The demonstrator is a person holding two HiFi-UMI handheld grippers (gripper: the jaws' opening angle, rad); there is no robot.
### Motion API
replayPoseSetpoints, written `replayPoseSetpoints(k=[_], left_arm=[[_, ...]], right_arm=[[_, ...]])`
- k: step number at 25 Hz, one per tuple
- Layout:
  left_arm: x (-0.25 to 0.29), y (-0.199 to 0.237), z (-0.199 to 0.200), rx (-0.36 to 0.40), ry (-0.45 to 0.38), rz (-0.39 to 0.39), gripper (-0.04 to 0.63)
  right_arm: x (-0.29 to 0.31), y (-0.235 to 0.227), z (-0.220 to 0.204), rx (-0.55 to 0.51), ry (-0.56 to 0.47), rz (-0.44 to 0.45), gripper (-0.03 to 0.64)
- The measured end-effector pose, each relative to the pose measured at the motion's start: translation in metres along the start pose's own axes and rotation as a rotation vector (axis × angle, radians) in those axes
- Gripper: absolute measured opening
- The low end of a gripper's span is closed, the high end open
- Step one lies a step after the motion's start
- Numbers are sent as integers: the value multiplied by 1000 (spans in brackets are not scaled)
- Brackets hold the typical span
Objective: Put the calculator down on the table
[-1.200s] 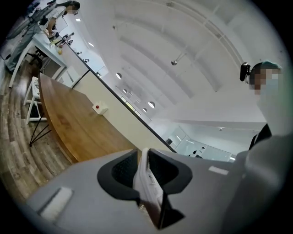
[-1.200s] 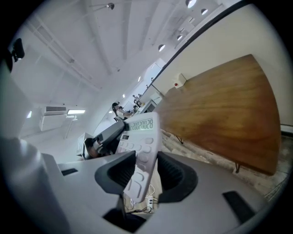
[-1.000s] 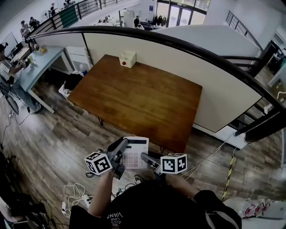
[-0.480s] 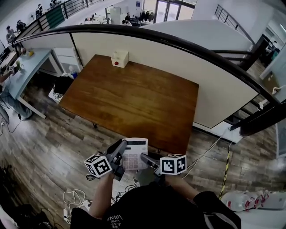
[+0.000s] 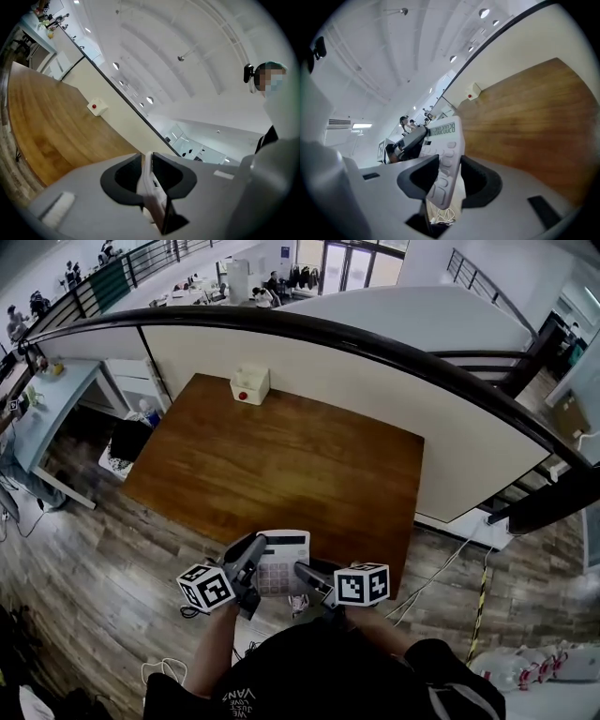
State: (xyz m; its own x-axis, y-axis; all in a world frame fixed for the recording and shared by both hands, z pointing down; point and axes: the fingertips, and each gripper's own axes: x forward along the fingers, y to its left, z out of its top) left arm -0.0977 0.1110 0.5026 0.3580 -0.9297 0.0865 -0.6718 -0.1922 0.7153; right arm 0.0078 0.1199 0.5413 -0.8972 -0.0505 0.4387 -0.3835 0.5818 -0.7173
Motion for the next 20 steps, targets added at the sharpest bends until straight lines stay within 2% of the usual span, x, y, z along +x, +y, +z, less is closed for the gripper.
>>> replayPoseSetpoints(k=[14, 20], left_arm=[[80, 45, 40, 0, 41, -11, 75], [106, 71, 51, -9, 93, -39, 75]], right_arm=[[33, -52, 79, -15, -13, -49, 153], [53, -70, 98, 11, -43, -96, 153]])
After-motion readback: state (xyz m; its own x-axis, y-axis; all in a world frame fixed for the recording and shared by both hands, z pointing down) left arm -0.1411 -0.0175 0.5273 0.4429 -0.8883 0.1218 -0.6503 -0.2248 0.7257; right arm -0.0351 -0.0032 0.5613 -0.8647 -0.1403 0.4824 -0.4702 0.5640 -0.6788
